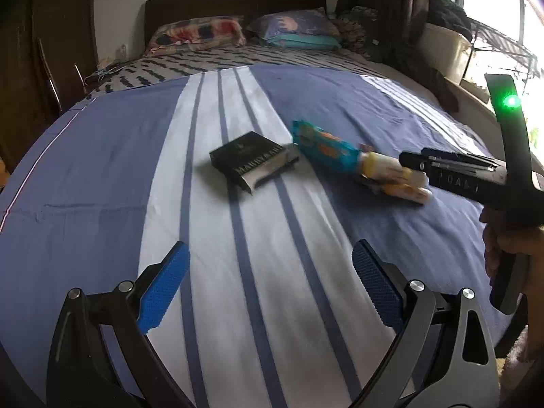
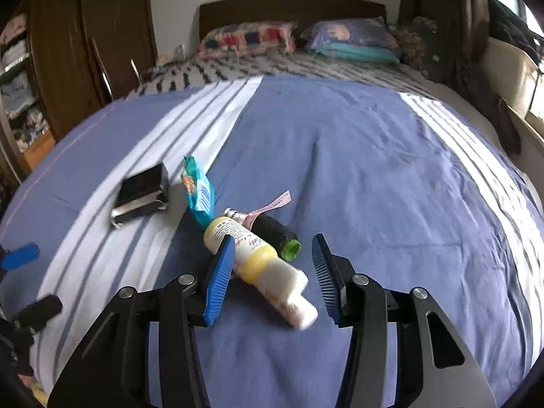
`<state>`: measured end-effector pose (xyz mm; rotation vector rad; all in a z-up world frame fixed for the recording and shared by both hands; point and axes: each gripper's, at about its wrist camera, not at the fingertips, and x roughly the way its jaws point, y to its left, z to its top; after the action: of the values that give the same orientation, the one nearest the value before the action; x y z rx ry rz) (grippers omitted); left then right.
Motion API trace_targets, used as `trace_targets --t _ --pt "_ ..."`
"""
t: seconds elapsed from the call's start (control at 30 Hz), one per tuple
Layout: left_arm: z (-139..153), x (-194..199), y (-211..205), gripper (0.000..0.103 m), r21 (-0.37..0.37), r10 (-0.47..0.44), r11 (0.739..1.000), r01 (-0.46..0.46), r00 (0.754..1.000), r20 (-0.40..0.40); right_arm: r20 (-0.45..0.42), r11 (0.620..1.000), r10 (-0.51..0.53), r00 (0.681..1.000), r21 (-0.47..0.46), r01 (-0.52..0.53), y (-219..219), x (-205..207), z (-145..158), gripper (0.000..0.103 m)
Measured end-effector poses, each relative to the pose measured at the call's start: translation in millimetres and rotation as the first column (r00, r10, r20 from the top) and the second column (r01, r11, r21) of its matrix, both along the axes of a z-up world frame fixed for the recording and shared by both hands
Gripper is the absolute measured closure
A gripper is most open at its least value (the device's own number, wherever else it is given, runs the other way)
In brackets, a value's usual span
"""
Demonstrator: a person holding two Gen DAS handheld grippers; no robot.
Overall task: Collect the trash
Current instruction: 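Grasp the lotion bottle with the right tool while the left tool grasps the black box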
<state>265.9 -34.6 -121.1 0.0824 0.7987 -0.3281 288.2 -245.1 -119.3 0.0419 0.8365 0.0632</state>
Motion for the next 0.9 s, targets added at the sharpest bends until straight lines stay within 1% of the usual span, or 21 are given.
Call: trace_targets --t 0.03,0.23,0.3,0.37,0.43,0.5,0.63,0.77,0.8,0.87,0.9 --pt "-1.1 4.6 -0.6 0.012 0.006 0.002 1.0 -0.002 1.0 0.001 -0.016 1.0 0.014 1.0 0.004 -0.014 1.3 5.9 -4.8 0.055" --pt "-10.0 38.3 -1.0 0.012 0.042 0.0 0.999 0.0 1.0 -0.013 -0.041 0.997 0.083 0.996 0.002 -0.083 13.5 14.6 -13.3 0.055" --pt "-13.2 48.8 0.4 0.012 0.037 -0.002 0.999 0.003 1.0 -0.025 -0.047 0.995 0.1 0.994 -0.013 -0.101 19.0 16.2 -16.1 0.056" --pt "-16.7 63.2 1.4 0.012 0.043 -0.001 0.999 0.003 0.999 -0.037 -0.058 0.993 0.116 0.992 -0.014 -0.117 22.4 18.1 -19.4 0.064" --pt "-19.4 76.9 1.2 0.012 0.063 -0.001 0.998 0.003 0.999 -0.034 -0.073 0.991 0.133 0.988 -0.017 -0.135 26.8 20.6 -23.4 0.069" --pt "-21.9 87.7 0.1 0.012 0.072 -0.012 0.997 0.014 0.999 -0.034 -0.071 0.99 0.139 0.988 -0.017 -0.14 28.4 20.8 -23.8 0.07" --pt "-27.9 111.6 -7.4 0.012 0.101 -0.062 0.993 0.065 0.998 -0.03 -0.045 0.989 0.151 0.988 0.012 -0.15 27.2 14.7 -17.4 0.07" --pt "-33.8 129.8 -15.5 0.011 0.131 -0.113 0.985 0.115 0.993 -0.025 -0.039 0.985 0.162 0.986 0.066 -0.159 19.6 0.3 -10.3 0.07" --pt "-35.1 132.8 -18.5 0.01 0.133 -0.136 0.981 0.139 0.99 -0.028 -0.036 0.984 0.163 0.986 0.076 -0.16 16.6 -4.2 -8.2 0.07" --pt "-39.5 139.6 -23.4 0.008 0.109 -0.194 0.974 0.199 0.979 -0.058 -0.037 0.984 0.154 0.987 0.094 -0.15 9.0 -9.6 -5.3 0.07" --pt "-42.4 142.8 -27.8 0.008 0.12 -0.214 0.968 0.221 0.975 -0.063 -0.042 0.984 0.148 0.988 0.101 -0.143 6.3 -10.3 -5.3 0.07"
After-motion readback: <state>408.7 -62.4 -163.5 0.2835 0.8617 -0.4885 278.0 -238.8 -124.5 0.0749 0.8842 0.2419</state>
